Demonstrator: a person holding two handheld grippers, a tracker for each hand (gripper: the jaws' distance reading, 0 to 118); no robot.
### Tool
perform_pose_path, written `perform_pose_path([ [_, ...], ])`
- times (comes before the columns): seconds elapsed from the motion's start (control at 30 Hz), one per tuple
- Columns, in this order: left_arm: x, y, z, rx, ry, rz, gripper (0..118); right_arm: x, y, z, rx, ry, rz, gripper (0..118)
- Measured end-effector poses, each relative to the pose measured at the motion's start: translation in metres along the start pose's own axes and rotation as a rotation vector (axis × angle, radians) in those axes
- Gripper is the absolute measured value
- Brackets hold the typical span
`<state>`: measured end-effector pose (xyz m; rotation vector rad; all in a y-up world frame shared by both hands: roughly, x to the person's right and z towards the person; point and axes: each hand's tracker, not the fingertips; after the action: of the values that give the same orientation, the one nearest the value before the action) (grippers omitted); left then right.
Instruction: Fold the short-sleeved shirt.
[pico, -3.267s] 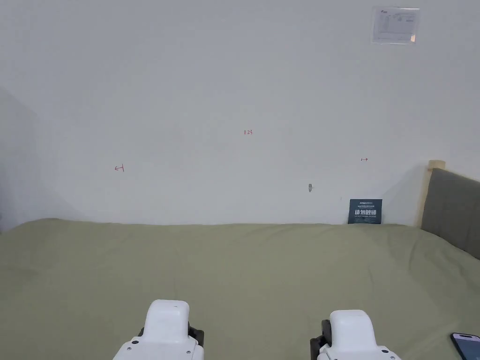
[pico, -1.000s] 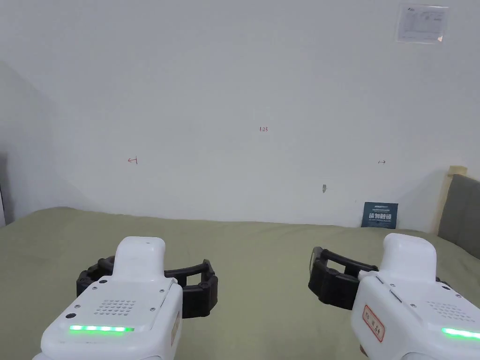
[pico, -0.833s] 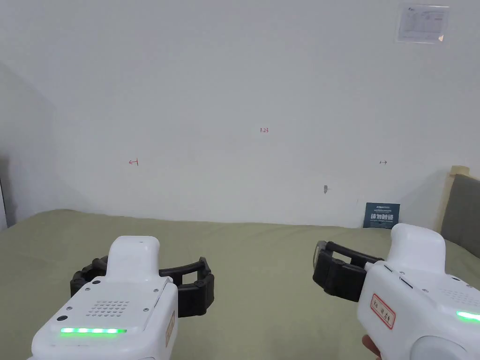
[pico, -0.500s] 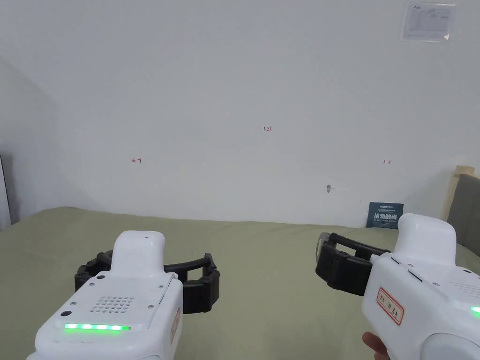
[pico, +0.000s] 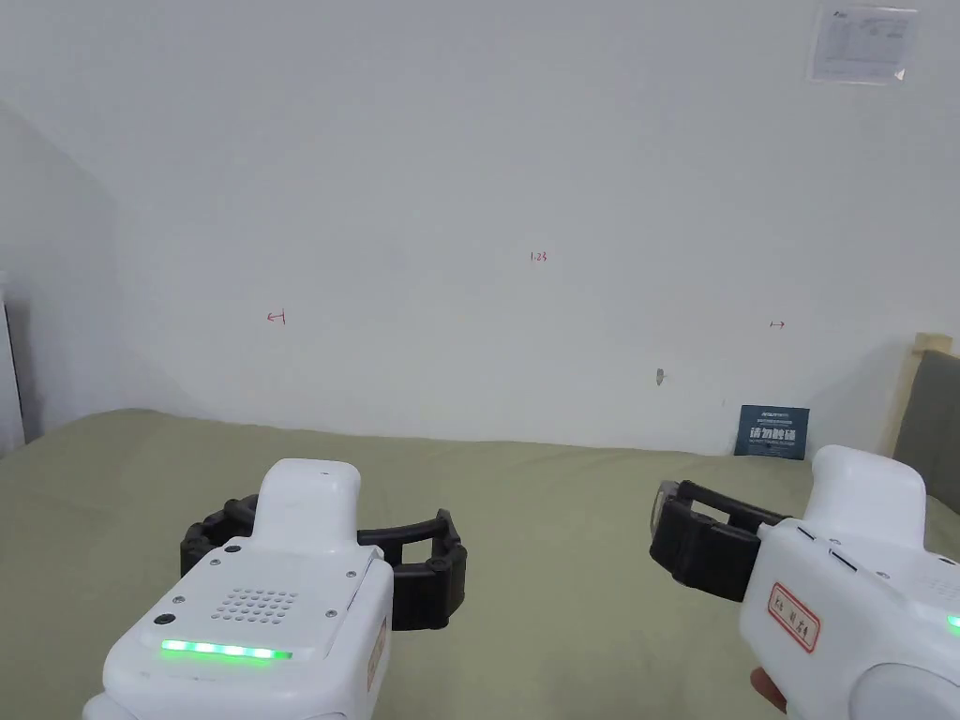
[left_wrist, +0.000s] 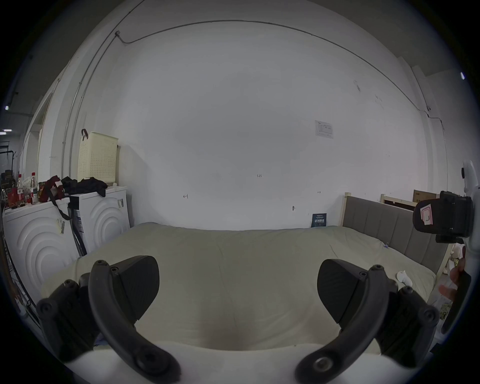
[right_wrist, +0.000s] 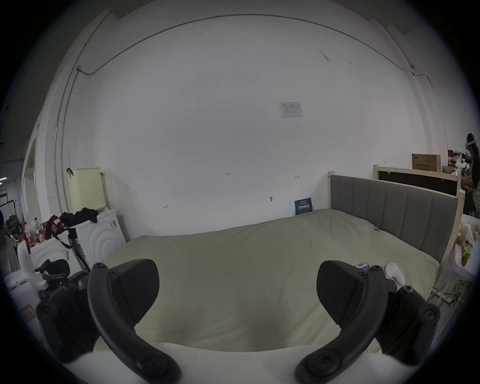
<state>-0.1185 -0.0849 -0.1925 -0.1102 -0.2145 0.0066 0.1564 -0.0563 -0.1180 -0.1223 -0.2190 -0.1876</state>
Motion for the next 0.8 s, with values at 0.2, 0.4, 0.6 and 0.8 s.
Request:
perform_pose_path([
  [0.2, -0.005, -0.003, -0.014, 0.01, 0.03, -0.023, 118, -0.003, -0.025, -0.016, 0.092, -0.035, 0.112, 118],
  [0.4, -0.017, -0.018, -0.039, -0.033, 0.08, -0.028, 118, 0.008, -0.052, -0.051, 0.093, -0.1, 0.119, 118],
  [0.6, -0.022, -0.033, -0.052, -0.044, 0.104, -0.037, 118, 0.013, -0.073, -0.075, 0.027, -0.095, 0.154, 118],
  [0.8, -0.023, -0.045, -0.057, -0.072, 0.114, -0.041, 118, 0.011, -0.085, -0.075, -0.001, -0.066, 0.202, 118],
])
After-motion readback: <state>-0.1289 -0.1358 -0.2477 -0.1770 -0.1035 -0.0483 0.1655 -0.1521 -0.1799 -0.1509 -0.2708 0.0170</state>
